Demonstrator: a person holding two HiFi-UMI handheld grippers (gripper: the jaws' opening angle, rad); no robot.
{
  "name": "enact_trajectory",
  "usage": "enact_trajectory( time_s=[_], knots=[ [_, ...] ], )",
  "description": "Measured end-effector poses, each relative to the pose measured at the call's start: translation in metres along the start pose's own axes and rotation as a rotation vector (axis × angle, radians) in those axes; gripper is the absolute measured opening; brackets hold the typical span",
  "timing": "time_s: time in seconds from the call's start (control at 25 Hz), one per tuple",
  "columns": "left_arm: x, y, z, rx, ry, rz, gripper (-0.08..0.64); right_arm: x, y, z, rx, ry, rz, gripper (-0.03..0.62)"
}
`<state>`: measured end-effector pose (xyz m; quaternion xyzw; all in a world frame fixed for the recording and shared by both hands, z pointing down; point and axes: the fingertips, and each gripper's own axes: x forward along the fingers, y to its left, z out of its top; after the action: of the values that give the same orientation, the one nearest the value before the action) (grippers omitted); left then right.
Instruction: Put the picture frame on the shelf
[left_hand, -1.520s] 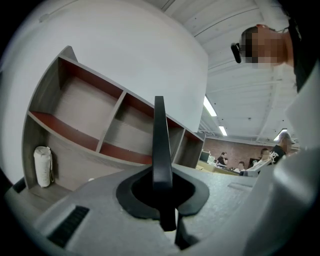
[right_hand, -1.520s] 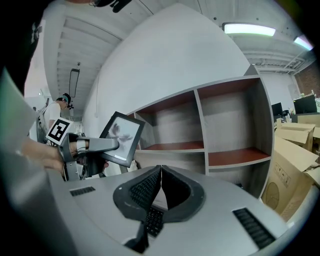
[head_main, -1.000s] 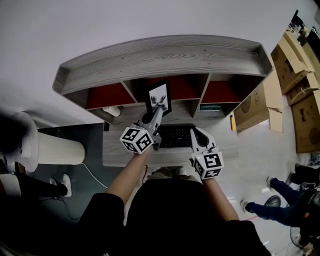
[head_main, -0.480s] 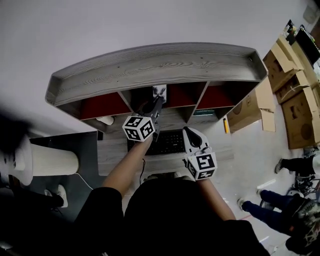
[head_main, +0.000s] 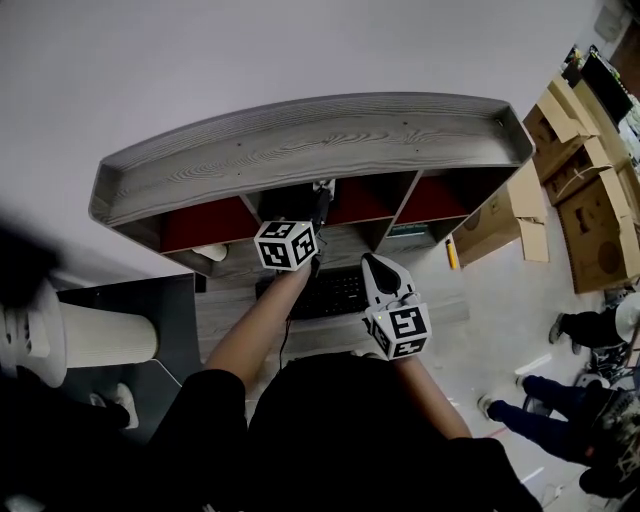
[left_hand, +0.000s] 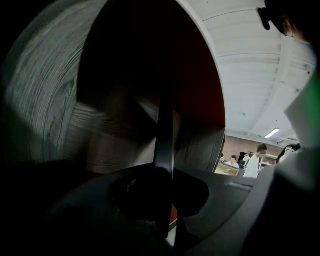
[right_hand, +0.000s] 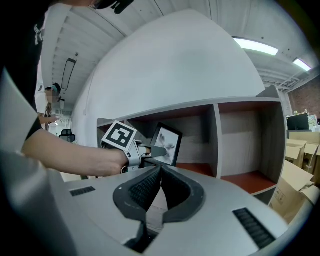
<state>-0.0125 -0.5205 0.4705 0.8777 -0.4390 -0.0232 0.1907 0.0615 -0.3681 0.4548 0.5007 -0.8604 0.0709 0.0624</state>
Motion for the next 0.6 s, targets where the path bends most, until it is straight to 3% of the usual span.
enact_trajectory(
  time_s=[0.16,0.6],
  knots=[
    [0.005,0.012,-0.001,0.020,0.055,0.059,0.060,0.003,0.000,0.001,-0.004,-0.002,-0.010,0.014],
    [0.010,0.055,0.004,0.118,0.130,0.234,0.288,0.010,0.004,-0.001,-0.013,0.006,-0.004,0.014]
  ],
)
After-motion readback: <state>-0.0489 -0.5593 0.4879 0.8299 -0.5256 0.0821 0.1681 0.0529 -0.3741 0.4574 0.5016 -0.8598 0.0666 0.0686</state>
